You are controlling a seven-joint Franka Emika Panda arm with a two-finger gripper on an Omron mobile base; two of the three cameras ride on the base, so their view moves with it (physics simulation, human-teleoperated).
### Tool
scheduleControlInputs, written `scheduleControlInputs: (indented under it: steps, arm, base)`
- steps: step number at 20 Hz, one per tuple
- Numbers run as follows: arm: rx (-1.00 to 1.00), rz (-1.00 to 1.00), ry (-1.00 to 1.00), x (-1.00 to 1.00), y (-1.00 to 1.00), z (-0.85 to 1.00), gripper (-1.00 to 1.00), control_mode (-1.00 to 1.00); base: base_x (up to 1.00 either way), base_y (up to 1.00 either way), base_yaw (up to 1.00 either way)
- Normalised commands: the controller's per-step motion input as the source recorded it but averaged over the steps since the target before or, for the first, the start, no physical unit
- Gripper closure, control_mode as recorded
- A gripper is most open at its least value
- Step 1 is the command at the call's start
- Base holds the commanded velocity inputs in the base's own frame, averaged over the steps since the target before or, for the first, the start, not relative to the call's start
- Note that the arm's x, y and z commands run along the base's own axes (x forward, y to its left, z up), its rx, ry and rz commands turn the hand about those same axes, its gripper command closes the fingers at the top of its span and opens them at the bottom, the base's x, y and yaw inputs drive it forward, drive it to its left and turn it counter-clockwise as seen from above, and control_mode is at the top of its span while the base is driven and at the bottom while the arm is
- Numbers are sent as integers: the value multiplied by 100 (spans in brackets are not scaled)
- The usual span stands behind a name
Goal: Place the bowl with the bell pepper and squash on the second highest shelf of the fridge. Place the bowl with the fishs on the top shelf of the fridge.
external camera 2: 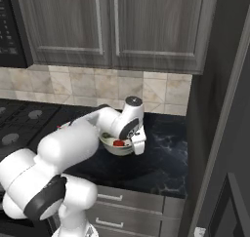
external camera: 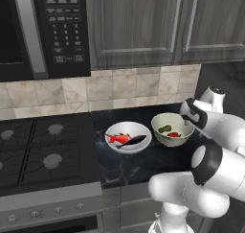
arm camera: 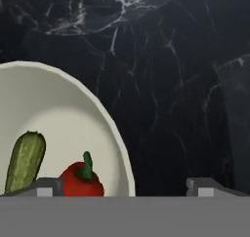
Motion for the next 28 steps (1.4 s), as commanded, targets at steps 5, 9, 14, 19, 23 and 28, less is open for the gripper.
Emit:
scheduleControlInputs:
  steps: [5,9,14,19,23,28]
  arm:
    - [1,-5,8,28,0,-32,-100,-100]
    - [0,0,6,31,0,-35,-100,-100]
    - [0,0,7,7,0,-47,100,-100]
    - [0,0,1,0,0,-4,100,-100]
    - [0,0,0,-6,0,0,100,-100]
    - [0,0,-11,-46,17,17,100,-100]
  base:
    - [0,0,0]
    - [0,0,0]
    - [0,0,0]
    - [0,0,0]
    - [0,0,0]
    - [0,0,0]
